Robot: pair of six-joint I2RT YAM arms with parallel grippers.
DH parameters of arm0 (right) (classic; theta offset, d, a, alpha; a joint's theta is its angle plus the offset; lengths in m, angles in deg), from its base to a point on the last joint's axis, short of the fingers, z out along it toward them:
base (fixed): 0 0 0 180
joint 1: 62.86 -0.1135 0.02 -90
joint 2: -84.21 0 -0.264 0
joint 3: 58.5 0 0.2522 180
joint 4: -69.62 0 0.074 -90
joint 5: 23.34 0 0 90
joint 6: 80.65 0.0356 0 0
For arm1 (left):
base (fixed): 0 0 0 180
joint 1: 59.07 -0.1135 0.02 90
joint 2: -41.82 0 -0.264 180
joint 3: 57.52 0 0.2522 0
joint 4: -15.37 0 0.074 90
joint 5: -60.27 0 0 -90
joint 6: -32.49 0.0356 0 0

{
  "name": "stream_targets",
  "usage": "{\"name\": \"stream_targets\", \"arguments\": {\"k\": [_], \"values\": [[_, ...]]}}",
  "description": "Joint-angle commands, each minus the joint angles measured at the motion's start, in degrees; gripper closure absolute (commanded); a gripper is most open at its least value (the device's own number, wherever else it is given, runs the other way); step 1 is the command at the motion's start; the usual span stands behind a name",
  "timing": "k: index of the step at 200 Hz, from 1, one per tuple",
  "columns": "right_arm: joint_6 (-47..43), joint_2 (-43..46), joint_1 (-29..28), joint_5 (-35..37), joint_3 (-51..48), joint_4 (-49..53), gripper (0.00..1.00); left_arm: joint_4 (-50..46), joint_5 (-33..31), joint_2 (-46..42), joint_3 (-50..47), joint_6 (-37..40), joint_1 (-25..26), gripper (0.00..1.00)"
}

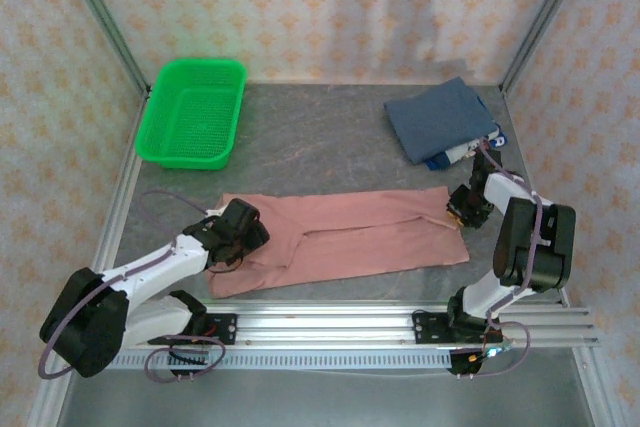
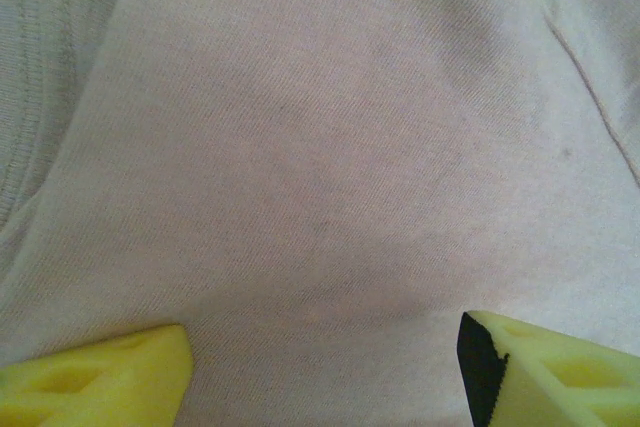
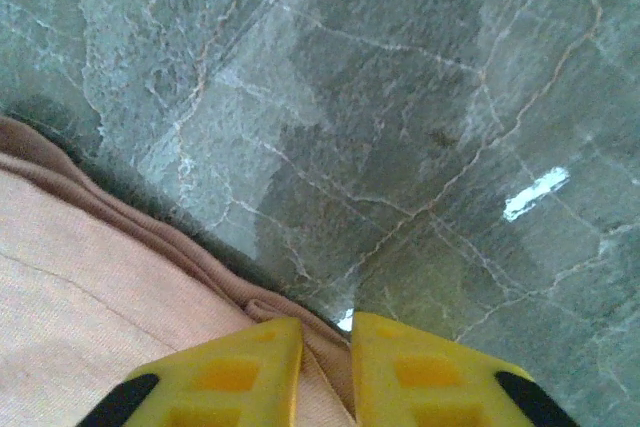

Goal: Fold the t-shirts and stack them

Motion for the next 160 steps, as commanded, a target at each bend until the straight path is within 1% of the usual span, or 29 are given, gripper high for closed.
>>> {"name": "stream_targets", "arguments": {"k": [1, 24, 48, 71, 90, 107, 115, 125, 145, 150, 160], "values": [[-0.51, -0.53, 1.00, 3.37, 1.65, -0.96, 0.73, -7.10, -2.61, -0.97, -2.39, 1.82, -0.85, 0.26], [-1.76, -2.57, 1.88, 2.30, 5.15, -0.19, 0.64, -6.59, -2.52, -2.72, -2.95, 2.91, -0.85, 0.26], [-0.75, 1.00, 1.92, 0.97, 6.05, -1.05, 0.60, -7.73, -2.18, -3.42, -0.44, 5.74, -0.82, 0.25], [-0.14, 6.50, 1.94, 1.28, 7.29, 1.39, 0.52, -11.72, -1.92, -3.89, 6.23, 7.77, -0.82, 0.23], [-2.29, 12.30, 1.89, -0.30, 9.51, 4.42, 0.41, -16.51, -2.64, -5.60, 13.95, 8.55, -0.89, 0.19], [-4.05, 17.57, 1.89, -6.19, 10.98, 6.09, 0.23, -20.99, -5.73, -7.47, 21.05, 8.31, -0.94, 0.11], [-4.58, 19.34, 1.91, -10.75, 11.48, 6.31, 0.17, -22.46, -6.47, -7.97, 23.62, 8.36, -1.34, 0.09], [-4.40, 20.45, 1.76, -16.15, 11.75, 6.61, 0.14, -23.77, -6.05, -8.02, 26.03, 7.97, -2.54, 0.05], [-2.20, 21.85, 0.65, -24.99, 9.98, 5.14, 0.11, -27.92, -3.34, -6.15, 29.29, 6.65, -6.21, 0.05], [-1.85, 22.06, 0.09, -26.03, 9.72, 5.20, 0.11, -29.03, -2.76, -5.49, 29.89, 6.65, -7.00, 0.05], [-2.53, 22.38, -1.40, -25.84, 9.61, 6.66, 0.10, -30.70, -2.52, -4.03, 30.93, 7.19, -7.99, 0.05]]}}
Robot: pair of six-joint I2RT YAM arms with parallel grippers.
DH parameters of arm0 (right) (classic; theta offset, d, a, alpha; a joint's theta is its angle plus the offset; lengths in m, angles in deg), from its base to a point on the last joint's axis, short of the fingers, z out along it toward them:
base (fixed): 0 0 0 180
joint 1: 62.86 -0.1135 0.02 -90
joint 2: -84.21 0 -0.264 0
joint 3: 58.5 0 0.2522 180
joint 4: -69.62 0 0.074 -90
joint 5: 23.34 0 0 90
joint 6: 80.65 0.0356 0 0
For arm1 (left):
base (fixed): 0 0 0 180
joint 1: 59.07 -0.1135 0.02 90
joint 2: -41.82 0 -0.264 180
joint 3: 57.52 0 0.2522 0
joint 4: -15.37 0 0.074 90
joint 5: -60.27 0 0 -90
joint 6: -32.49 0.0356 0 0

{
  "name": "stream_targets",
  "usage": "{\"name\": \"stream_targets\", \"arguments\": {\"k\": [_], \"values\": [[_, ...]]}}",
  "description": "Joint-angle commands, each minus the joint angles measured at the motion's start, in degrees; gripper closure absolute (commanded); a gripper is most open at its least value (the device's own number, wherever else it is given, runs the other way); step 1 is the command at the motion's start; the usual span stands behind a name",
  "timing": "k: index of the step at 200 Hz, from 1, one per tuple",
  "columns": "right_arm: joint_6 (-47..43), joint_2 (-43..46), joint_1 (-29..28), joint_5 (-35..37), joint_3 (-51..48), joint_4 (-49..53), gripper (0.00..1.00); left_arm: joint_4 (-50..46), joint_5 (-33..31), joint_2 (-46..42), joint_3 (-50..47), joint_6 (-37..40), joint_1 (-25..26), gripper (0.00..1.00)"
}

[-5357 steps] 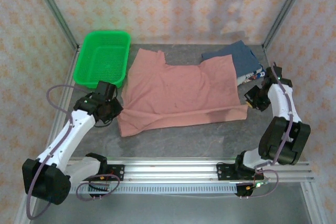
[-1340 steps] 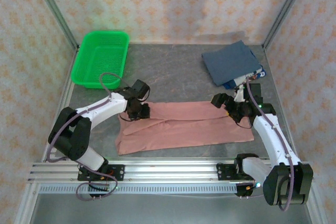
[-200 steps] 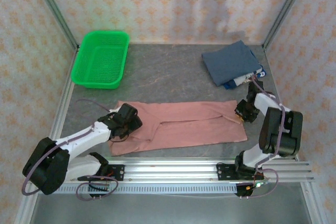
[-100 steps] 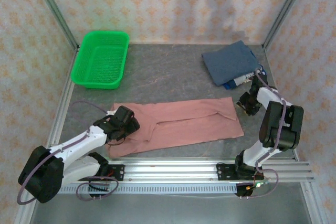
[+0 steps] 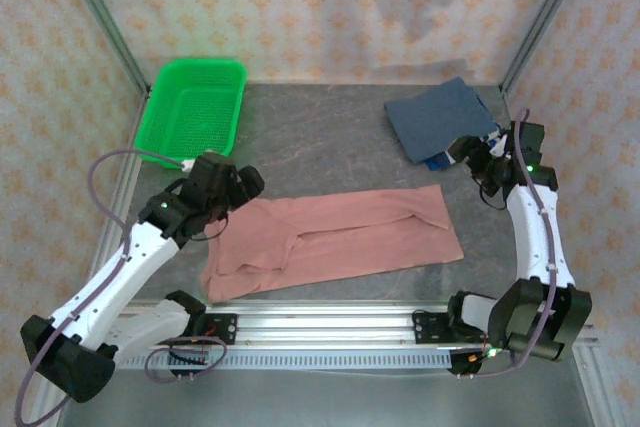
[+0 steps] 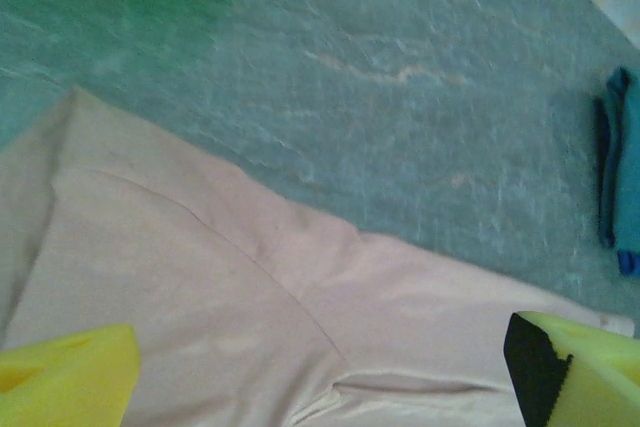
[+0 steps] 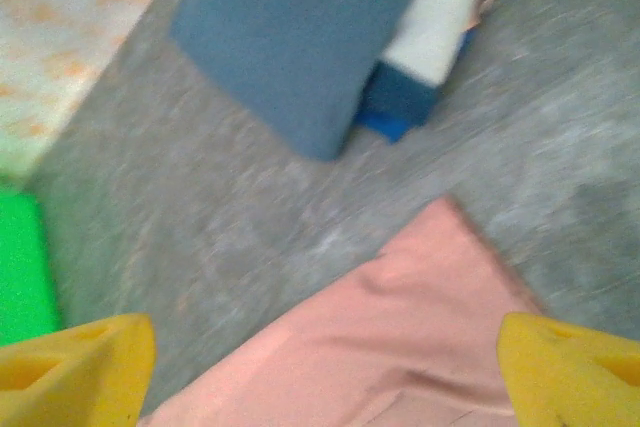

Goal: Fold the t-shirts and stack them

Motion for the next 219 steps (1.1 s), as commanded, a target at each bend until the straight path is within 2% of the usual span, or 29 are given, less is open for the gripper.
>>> {"name": "stream_targets", "arguments": {"k": [1, 21, 34, 42, 50, 52, 59, 73, 87, 110, 128, 147, 185, 219], "values": [[-0.05, 0.02, -2.46, -8.57, -1.38, 3.28, 0.10, -10.36, -0.19, 3.35, 1.91, -0.06, -2.56, 0.05], [-3.76, -0.92, -7.66, -5.56, -0.89, 9.53, 0.12, -10.84, 0.00, 6.81, 1.81, 1.18, -2.77, 0.09], [-5.97, -4.52, -12.10, -0.88, 0.11, 15.85, 0.20, -10.60, 1.98, 10.90, 1.19, 1.65, -2.85, 0.19], [-5.88, -6.54, -14.54, 2.25, -0.20, 17.91, 0.31, -9.56, 3.25, 13.83, 0.56, 1.76, -2.85, 0.28], [-4.61, -8.13, -16.52, 4.91, -1.35, 18.12, 0.46, -7.52, 3.96, 15.90, -0.66, 1.55, -2.77, 0.35], [-4.08, -8.66, -17.16, 5.85, -1.91, 17.83, 0.53, -6.95, 3.98, 16.24, -1.02, 1.41, -2.70, 0.37], [-3.16, -9.76, -18.42, 7.32, -3.05, 17.18, 0.64, -4.88, 3.93, 17.88, -2.24, 0.96, -2.68, 0.42], [-1.48, -12.56, -21.57, 11.46, -5.11, 15.52, 0.77, -1.57, 2.78, 22.06, -4.15, 0.88, -2.70, 0.56], [-0.15, -14.37, -24.01, 13.18, -6.95, 13.25, 0.79, 1.43, 3.52, 28.31, -3.70, 1.51, -2.68, 0.67], [2.25, -15.91, -26.04, 14.78, -9.90, 9.74, 0.79, 5.39, 4.87, 38.99, 0.97, 2.83, -2.14, 0.79], [3.48, -17.19, -26.84, 14.44, -11.47, 7.98, 0.80, 4.89, 5.00, 48.08, 8.08, 3.94, -1.80, 0.83], [4.23, -19.52, -28.05, 14.38, -12.19, 7.19, 0.80, 3.37, 4.14, 57.73, 17.04, 6.22, -1.85, 0.84], [7.50, -22.83, -31.23, 10.94, -13.32, 4.80, 0.81, -5.59, 2.85, 76.88, 45.54, 12.18, -2.18, 0.85], [13.16, -26.63, -36.86, 4.83, -13.13, 0.94, 0.82, -16.24, 5.53, 97.14, 81.14, 14.56, -3.92, 0.84]]}}
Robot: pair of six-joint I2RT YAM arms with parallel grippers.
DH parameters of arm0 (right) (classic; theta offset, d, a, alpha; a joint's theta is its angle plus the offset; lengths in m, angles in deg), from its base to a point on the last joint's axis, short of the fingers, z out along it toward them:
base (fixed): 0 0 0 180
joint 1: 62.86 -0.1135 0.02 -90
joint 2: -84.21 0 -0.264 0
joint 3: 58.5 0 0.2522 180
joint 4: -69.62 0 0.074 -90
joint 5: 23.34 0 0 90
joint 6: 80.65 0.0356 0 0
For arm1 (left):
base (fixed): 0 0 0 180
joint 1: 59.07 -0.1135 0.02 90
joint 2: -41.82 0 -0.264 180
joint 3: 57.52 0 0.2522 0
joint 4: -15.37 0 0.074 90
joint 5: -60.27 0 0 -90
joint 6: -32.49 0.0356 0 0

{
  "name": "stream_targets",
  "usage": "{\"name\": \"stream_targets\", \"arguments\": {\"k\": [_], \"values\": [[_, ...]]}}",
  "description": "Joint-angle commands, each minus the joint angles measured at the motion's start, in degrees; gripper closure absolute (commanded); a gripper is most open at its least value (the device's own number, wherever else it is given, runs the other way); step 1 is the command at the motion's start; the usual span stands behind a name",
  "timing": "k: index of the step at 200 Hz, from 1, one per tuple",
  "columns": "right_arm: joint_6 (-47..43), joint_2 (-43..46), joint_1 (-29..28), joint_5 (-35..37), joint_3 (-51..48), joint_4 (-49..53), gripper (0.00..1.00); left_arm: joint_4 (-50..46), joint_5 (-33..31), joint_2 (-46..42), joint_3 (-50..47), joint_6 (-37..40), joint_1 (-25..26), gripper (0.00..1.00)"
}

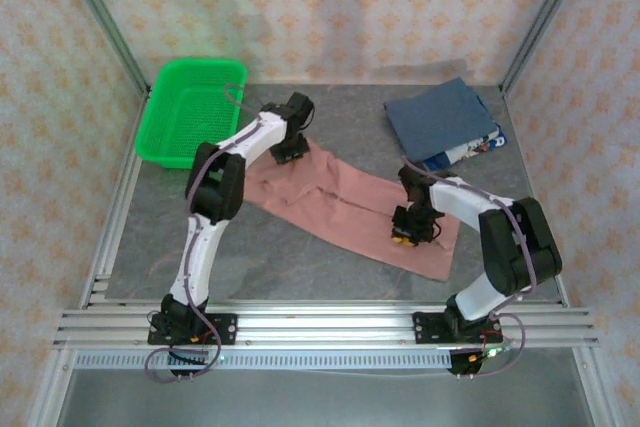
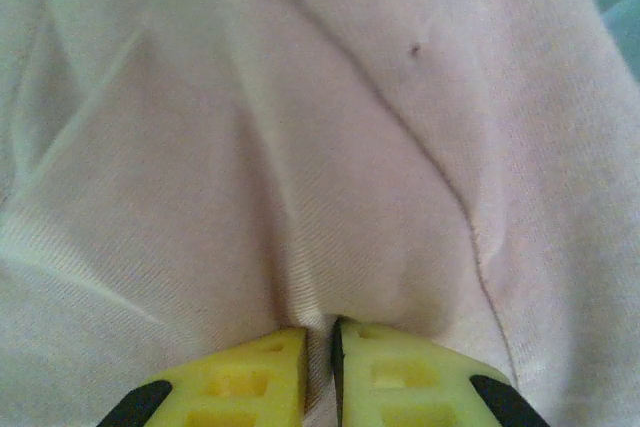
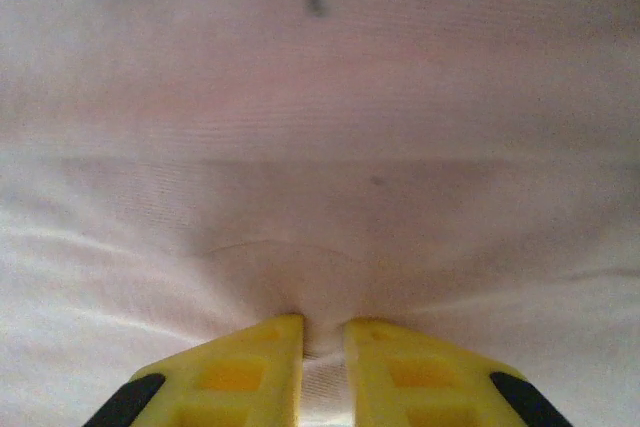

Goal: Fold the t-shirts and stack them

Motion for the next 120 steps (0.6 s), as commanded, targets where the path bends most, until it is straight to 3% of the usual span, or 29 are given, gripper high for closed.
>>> {"name": "stream_targets", "arguments": {"k": [1, 13, 27, 42, 73, 120], "values": [[5.65, -4.52, -4.29, -4.92, -1.08, -4.63, 0.82, -9.07, 2.08, 15.13, 17.51, 3.65, -1.53, 0.83], [8.67, -5.60, -6.94, -6.48, -0.64, -6.38, 0.82, -9.53, 7.40, 22.31, 29.67, 4.60, -1.94, 0.78], [13.03, -6.68, -9.89, -9.27, -0.03, -9.35, 0.82, -8.22, 10.55, 28.11, 38.14, 2.43, -2.47, 0.82], [17.72, -7.39, -13.20, -10.49, 1.00, -12.62, 0.82, -0.30, 14.92, 29.48, 36.43, -0.56, -3.06, 0.83], [29.16, -9.92, -20.79, -11.35, 2.42, -20.99, 0.83, 7.54, 17.42, 32.58, 38.31, -2.85, -4.13, 0.84], [46.14, -14.76, -31.50, -5.41, 6.31, -34.67, 0.82, 17.27, 24.39, 36.54, 41.73, -7.40, -5.25, 0.88]]}}
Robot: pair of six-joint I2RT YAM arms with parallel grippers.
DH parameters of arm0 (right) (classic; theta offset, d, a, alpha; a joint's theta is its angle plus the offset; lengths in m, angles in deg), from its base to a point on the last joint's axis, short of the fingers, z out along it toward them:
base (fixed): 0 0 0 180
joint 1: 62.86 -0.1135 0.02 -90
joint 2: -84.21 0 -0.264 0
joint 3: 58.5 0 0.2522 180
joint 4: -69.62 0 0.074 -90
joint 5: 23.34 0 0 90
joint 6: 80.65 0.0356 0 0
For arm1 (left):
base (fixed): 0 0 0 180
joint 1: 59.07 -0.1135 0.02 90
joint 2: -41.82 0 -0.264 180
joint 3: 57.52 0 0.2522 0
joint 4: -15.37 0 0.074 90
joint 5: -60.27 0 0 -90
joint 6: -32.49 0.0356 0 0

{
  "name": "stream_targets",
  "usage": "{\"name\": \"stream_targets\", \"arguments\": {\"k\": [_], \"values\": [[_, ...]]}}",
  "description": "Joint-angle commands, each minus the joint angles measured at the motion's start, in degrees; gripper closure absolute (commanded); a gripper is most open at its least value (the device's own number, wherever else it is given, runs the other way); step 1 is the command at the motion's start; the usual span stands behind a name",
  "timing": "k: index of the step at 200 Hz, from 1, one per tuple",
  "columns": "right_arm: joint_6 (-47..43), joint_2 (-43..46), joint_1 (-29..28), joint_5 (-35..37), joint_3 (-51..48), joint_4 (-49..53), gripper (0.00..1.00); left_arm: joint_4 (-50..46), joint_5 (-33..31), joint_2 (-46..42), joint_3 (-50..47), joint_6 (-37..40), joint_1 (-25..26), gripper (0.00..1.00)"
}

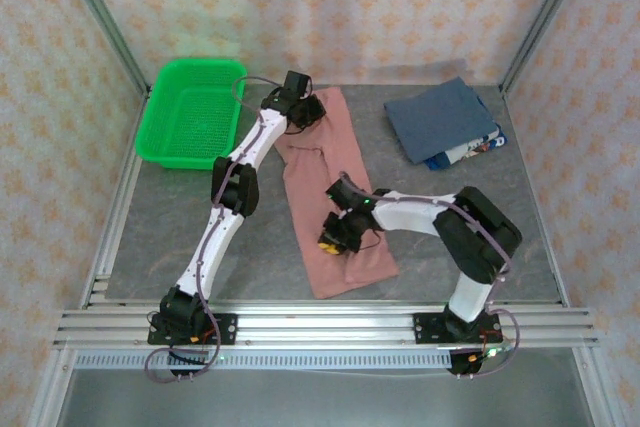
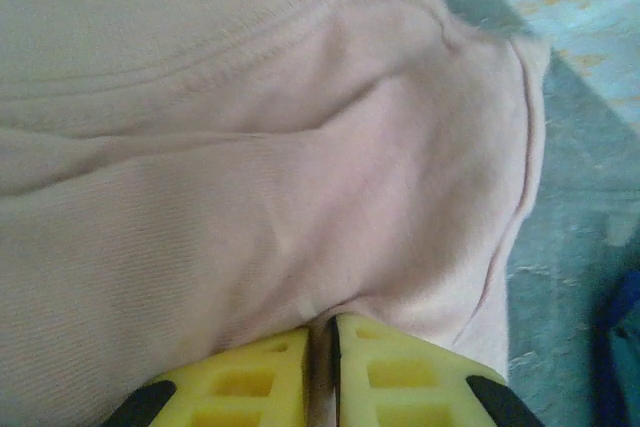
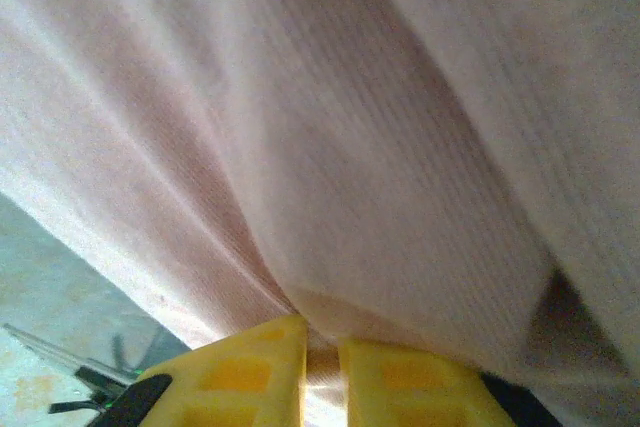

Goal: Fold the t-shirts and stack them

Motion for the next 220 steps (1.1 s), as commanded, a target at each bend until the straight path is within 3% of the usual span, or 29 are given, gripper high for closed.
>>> {"name": "stream_targets", "arguments": {"k": [1, 28, 55, 68, 89, 120, 154, 188, 203, 220], "values": [[12.75, -4.35, -4.13, 5.91, 0.65, -7.91, 0.82, 0.90, 3.88, 7.46, -1.00, -3.09, -0.49, 0.88], [18.12, -8.43, -7.44, 8.60, 4.78, -12.79, 0.82, 3.75, 5.85, 8.47, -1.01, -3.89, -0.50, 0.88], [18.38, -9.12, -8.91, 12.24, 9.07, -9.81, 0.81, 8.09, 9.50, 8.55, -0.65, -6.76, -0.95, 0.83], [17.44, -6.94, -8.99, 14.44, 10.38, -6.68, 0.79, 9.66, 10.85, 7.20, 1.04, -8.71, -1.38, 0.68], [13.38, -1.54, -8.96, 18.87, 14.01, 3.65, 0.73, 13.44, 11.68, 0.28, 1.09, -11.80, -2.32, 0.30], [6.15, 8.58, -8.46, 24.44, 19.82, 19.06, 0.57, 14.65, 10.92, -12.86, 1.05, -15.48, -5.17, 0.05], [-1.42, 22.18, -4.56, 26.63, 19.44, 28.43, 0.44, 8.29, 12.25, -28.21, 1.00, -12.57, -8.39, 0.00], [-12.32, 32.67, 3.01, 21.78, 16.55, 32.78, 0.31, -10.50, 9.80, -44.30, -1.55, 5.69, -8.40, 0.00], [-16.60, 36.12, 5.75, 18.83, 14.75, 34.04, 0.26, -19.27, 7.93, -52.70, -9.18, 13.23, -8.34, 0.00], [-20.34, 38.55, 8.57, 12.05, 10.40, 31.93, 0.26, -23.26, 6.07, -64.85, -25.28, 18.66, -8.31, 0.00]]}}
